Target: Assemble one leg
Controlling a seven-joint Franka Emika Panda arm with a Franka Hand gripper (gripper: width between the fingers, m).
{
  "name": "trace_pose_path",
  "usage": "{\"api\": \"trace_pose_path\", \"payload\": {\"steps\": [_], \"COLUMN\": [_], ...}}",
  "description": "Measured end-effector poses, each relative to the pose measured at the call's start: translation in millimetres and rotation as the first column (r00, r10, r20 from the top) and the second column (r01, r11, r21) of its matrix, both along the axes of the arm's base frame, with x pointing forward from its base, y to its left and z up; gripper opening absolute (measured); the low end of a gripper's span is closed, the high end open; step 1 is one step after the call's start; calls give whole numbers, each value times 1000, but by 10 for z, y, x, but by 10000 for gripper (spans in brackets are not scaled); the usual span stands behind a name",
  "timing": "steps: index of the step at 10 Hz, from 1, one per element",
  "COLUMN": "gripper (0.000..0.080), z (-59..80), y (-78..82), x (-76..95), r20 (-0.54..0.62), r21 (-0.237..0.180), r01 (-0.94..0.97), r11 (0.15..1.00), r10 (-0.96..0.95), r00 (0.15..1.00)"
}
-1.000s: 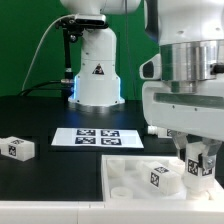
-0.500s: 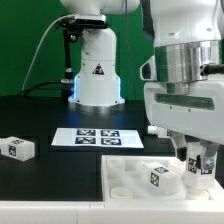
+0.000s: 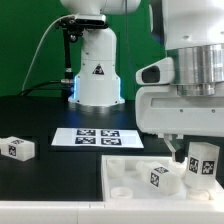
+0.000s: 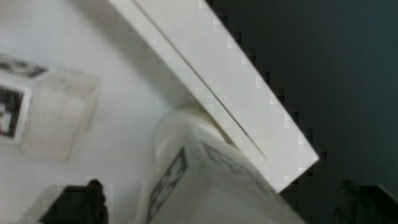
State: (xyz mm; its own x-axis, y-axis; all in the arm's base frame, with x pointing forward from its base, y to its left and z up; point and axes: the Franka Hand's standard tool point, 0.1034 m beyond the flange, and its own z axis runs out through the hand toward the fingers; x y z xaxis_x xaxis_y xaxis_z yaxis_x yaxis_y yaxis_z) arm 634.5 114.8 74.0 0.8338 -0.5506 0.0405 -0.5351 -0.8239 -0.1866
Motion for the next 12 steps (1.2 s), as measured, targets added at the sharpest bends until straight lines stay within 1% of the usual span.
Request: {"api": "trace_pose_path", "payload": {"steps": [1,2,3,4,5,6,7,8,9,10,11,12], "gripper": [648,649,649,649,649,649,560,560,359,292,292,292], "z": [0,-1,12,31,50,45,45,45,44,42,40,33], "y": [-7,2,26,40,62,46,46,47,45,23,7,-51], "x": [1,-9,-16,-15,-4,1,0,0,-1,2,8,38], "r20": [7,11,1,-16,-27,-25,-26,-25,-26,-29,-29,-26], "r21": [-8,-39,-88,-124,-137,-136,-135,-132,-123,-116,-110,-99], "r01": [-51,-188,-385,-562,-635,-610,-597,-579,-512,-443,-395,-324], "r11": [999,981,919,818,761,780,791,804,850,889,912,941], "r10": [51,188,387,565,637,613,600,582,513,443,394,323], "r00": [999,982,922,825,770,790,800,813,858,896,919,946]}}
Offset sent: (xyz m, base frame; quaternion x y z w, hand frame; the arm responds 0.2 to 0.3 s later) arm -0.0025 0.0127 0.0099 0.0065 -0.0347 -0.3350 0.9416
